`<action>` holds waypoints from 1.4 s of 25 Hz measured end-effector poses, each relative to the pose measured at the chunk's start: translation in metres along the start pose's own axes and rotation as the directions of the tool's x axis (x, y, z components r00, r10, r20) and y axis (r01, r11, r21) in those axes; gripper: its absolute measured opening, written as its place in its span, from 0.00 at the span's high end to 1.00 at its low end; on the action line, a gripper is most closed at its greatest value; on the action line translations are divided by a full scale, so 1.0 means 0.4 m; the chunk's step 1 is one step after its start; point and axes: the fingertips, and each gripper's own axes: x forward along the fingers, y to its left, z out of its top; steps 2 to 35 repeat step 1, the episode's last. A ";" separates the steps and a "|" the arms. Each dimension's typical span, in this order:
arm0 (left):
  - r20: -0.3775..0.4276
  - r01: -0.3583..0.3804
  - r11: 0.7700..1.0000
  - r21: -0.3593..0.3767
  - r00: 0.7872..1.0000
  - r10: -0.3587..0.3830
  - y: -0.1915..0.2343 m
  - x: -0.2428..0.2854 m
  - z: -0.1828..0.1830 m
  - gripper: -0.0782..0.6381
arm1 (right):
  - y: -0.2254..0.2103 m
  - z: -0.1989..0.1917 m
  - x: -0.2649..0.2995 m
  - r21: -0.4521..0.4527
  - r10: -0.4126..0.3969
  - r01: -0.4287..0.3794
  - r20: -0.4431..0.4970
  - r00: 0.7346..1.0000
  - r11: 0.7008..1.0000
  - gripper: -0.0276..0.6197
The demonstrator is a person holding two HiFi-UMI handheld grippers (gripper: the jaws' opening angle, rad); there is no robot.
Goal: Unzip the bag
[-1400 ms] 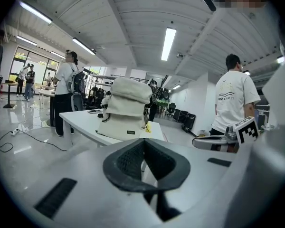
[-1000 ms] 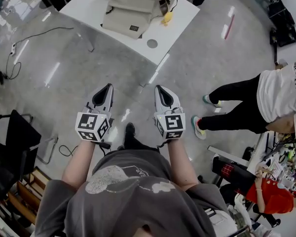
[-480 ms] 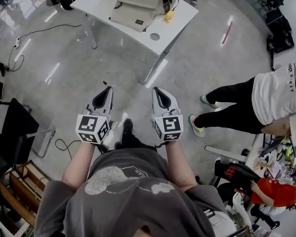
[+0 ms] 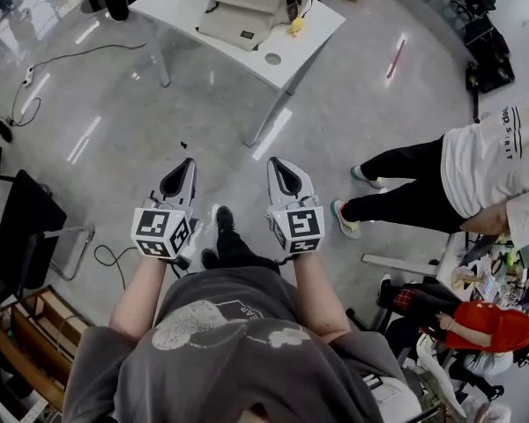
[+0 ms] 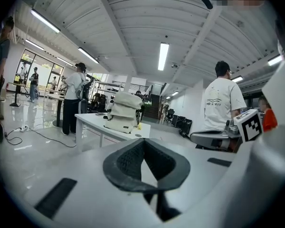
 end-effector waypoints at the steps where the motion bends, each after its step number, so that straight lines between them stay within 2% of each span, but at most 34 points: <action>1: 0.000 0.001 1.000 -0.003 1.000 -0.001 0.001 -0.006 0.003 0.88 | 0.004 0.005 -0.005 0.000 -0.002 0.002 0.001 1.000 1.000 0.96; 35: 0.000 0.001 1.000 -0.003 1.000 -0.001 0.001 -0.006 0.003 0.88 | 0.004 0.005 -0.005 0.000 -0.002 0.002 0.001 1.000 1.000 0.96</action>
